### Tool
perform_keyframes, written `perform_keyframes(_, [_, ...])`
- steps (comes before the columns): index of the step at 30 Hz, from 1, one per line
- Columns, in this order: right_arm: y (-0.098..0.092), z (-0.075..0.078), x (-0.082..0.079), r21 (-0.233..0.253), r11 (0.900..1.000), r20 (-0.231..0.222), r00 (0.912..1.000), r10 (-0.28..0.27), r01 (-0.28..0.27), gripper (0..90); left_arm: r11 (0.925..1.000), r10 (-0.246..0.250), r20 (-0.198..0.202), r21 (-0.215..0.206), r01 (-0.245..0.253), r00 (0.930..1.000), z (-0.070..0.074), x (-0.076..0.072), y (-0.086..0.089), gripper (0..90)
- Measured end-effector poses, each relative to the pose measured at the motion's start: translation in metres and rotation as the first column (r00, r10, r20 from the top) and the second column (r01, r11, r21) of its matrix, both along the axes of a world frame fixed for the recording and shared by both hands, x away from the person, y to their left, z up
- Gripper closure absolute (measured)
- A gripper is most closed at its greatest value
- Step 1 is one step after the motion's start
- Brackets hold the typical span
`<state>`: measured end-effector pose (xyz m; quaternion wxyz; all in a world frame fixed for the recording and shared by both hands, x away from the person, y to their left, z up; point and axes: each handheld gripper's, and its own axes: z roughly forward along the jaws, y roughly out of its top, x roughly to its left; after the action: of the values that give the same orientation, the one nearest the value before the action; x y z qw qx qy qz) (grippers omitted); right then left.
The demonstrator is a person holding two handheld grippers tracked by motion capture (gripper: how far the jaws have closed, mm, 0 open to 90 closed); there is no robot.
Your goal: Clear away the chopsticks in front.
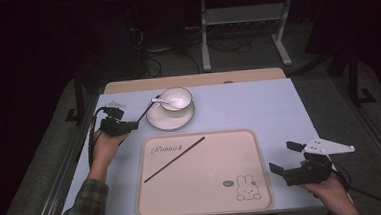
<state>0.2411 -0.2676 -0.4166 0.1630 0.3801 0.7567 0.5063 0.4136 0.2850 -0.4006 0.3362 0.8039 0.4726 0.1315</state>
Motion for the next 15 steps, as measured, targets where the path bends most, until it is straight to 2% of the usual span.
perform_keyframes(7, [0.001, 0.0, 0.001, -0.002, 1.0, 0.002, 1.0, 0.002, -0.002, 0.0, 0.9999, -0.014, -0.003, -0.004, 0.014, 0.9999, -0.004, -0.026, 0.006, 85.4])
perform_keyframes(10, [0.001, 0.0, 0.001, -0.004, 1.0, 0.005, 1.0, 0.004, -0.004, 0.0, 0.9996, -0.017, 0.0, 0.02, 0.017, 0.9998, -0.005, -0.036, 0.006, 85.4])
perform_keyframes(11, [0.001, 0.0, 0.001, -0.004, 1.0, 0.005, 1.0, 0.004, -0.004, 0.0, 0.9996, -0.017, 0.0, 0.02, 0.017, 0.9998, -0.005, -0.036, 0.006, 85.5])
perform_keyframes(12, [0.002, 0.0, 0.0, -0.005, 1.0, 0.006, 1.0, 0.005, -0.005, 0.0, 0.9997, -0.022, 0.0, 0.007, 0.022, 0.9998, -0.005, -0.042, 0.007, 85.4])
perform_keyframes(15, [0.001, 0.0, 0.0, -0.007, 1.0, 0.006, 1.0, 0.007, -0.007, 0.0, 0.9993, -0.036, -0.006, 0.007, 0.036, 0.9993, -0.004, -0.052, 0.007, 85.5])
